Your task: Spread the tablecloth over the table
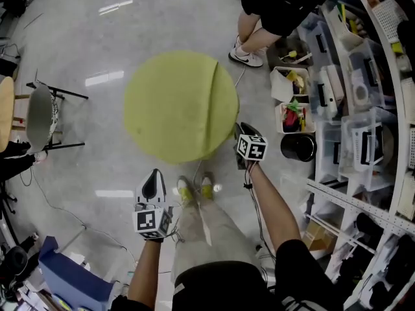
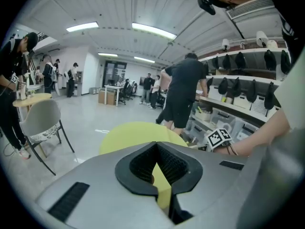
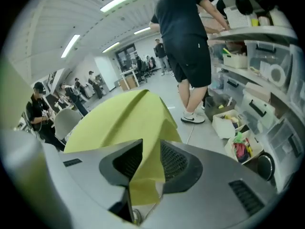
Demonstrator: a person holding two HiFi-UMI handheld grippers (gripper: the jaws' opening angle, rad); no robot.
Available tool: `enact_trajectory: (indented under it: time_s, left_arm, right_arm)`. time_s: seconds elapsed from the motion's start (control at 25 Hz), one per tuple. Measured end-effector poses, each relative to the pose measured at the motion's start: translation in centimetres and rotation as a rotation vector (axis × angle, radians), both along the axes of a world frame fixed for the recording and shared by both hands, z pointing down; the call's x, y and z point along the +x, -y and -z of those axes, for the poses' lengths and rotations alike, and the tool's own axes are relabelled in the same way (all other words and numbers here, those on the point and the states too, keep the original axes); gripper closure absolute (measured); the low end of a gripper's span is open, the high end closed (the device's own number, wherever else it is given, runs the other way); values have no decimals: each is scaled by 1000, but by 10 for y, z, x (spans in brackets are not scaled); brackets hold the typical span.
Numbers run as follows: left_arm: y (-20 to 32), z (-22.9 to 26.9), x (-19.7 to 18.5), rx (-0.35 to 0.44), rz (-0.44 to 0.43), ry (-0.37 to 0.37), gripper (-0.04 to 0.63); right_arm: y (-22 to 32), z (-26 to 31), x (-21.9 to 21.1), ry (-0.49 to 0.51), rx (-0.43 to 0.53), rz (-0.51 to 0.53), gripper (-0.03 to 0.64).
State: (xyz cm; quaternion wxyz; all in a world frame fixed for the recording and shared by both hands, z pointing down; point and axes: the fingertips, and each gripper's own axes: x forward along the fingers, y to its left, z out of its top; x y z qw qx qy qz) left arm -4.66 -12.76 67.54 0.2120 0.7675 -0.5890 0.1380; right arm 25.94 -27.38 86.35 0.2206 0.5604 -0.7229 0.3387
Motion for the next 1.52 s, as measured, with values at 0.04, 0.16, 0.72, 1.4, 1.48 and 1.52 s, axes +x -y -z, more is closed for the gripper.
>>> enact_trajectory:
  time_s: [0.04,0.16,0.72,1.4,1.48,1.52]
  left_arm:
    - [-2,-4,3,-6,-1,-6,577]
    - [-12,-13,7,-29,-6,-11,577]
    - [-46,-12,-5,-63,12,4,577]
    - [-92,89,-49,57,19,12,577]
    - [-103,112,-60,89,5,2,577]
    - [-110,121,-65,101,-3,-3,577]
  right_arm:
    - [2,-6,-1,21,-7,-13,490]
    - [4,-20,-6,37,-29,-25,491]
    - [-11,-25,-2,-24,-80,-28,614]
    - [-100,93,12,-43,7,-118,615]
    - [-138,137,-3,-31,63,-71,615]
    - [-159,159,-13,-21,90,-56,615]
